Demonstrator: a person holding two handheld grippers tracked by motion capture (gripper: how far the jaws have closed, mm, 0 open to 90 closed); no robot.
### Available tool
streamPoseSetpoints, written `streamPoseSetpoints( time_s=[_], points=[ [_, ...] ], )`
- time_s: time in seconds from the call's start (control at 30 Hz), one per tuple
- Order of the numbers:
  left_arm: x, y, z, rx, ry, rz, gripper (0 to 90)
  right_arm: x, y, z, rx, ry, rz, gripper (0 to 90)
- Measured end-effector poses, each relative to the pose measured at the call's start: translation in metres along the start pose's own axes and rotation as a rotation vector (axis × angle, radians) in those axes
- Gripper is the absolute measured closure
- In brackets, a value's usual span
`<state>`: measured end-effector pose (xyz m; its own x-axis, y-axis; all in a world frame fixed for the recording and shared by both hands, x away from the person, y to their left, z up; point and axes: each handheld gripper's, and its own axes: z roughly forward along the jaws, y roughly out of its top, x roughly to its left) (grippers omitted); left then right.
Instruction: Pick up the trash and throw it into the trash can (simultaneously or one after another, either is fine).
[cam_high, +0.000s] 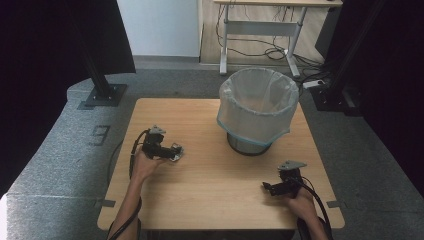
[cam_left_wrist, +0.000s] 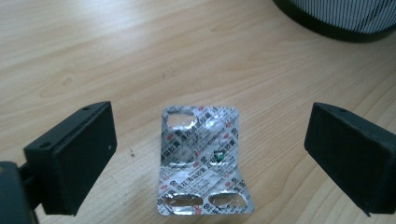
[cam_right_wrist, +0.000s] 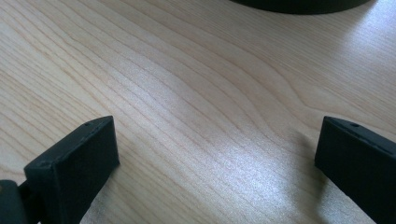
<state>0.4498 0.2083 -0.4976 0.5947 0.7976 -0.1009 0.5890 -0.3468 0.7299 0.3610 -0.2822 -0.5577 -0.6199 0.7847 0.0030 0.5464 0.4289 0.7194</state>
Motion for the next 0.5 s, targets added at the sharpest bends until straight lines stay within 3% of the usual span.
streamPoseSetpoints(
  time_s=[0.5],
  points=[
    [0.001, -0.019, 0.017, 0.063, 0.004, 0.015, 11.4, 0.0, 0.0, 0.0, -0.001, -0.002, -0.002, 0.0]
  ],
)
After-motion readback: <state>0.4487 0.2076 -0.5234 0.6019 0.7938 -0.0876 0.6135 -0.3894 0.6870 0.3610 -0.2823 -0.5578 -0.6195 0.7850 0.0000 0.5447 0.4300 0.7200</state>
